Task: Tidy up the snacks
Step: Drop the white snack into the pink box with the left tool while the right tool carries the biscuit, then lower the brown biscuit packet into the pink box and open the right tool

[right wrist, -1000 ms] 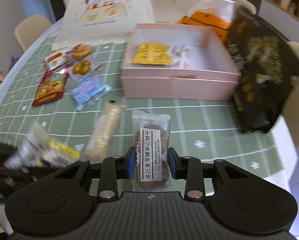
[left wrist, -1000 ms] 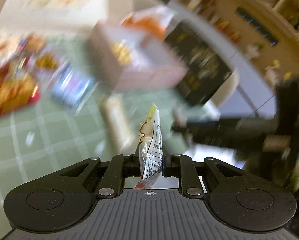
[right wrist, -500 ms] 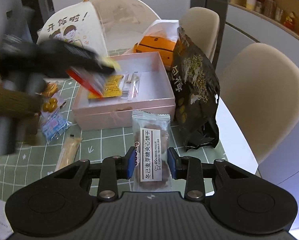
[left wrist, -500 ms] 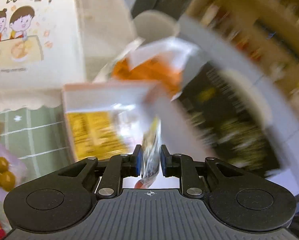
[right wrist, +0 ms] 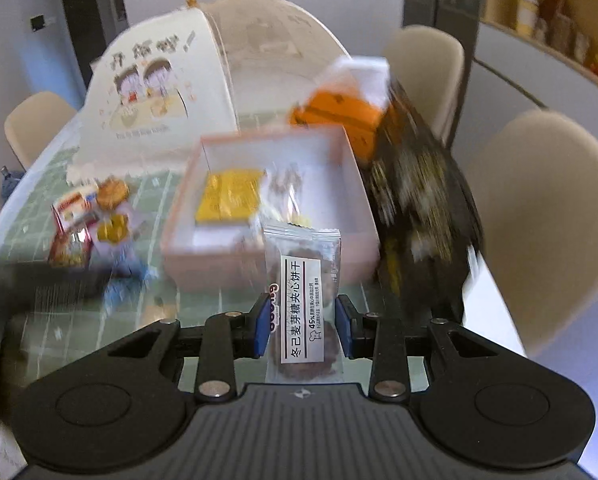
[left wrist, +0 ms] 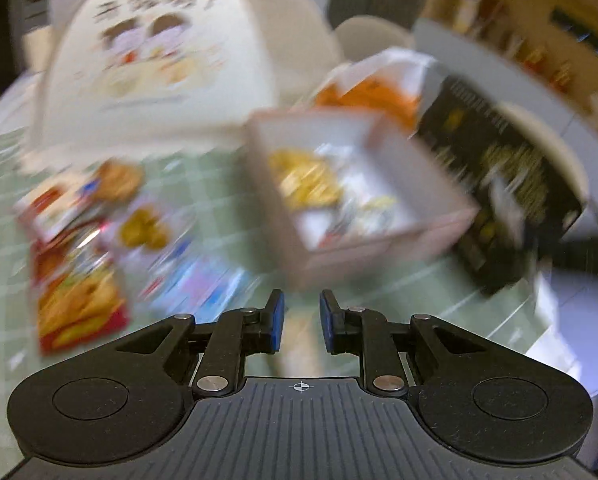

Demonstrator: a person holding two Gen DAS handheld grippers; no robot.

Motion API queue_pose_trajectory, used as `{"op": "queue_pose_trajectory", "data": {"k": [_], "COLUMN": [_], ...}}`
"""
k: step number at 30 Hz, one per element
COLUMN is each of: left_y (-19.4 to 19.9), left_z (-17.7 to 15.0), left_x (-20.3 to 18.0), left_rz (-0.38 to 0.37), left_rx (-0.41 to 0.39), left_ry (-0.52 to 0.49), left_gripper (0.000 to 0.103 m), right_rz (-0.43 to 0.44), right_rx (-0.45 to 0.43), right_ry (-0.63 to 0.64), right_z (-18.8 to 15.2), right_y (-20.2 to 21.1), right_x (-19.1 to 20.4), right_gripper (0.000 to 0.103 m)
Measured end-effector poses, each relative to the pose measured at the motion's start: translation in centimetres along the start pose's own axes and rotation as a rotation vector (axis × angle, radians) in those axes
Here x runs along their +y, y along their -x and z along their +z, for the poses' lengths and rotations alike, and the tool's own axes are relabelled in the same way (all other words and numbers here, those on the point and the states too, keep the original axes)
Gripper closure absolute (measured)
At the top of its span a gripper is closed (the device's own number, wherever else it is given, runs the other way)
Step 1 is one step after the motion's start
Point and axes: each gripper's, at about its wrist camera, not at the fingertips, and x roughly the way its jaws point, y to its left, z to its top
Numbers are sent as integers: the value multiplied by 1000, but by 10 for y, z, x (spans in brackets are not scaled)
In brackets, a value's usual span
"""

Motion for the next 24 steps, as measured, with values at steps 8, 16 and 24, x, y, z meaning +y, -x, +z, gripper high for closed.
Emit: {"op": "queue_pose_trajectory", "data": {"k": [8,16,24], "left_y": [23,26,13], "left_z": [-21,-31,-41], "left_x": [16,34,71], "left_rz": [60,63,7], "left_rx": [11,28,56], "left_ry": [21,38,175], "left_gripper": [79,79,79], "right_rz": [3,92,152], "right_rx": [26,68,105], "right_ry": [36,47,16], "right_z": [103,51,-34], "right_y": [-70,-69,-56], "right_x": [32,52,54], "right_gripper": [54,50,39]}}
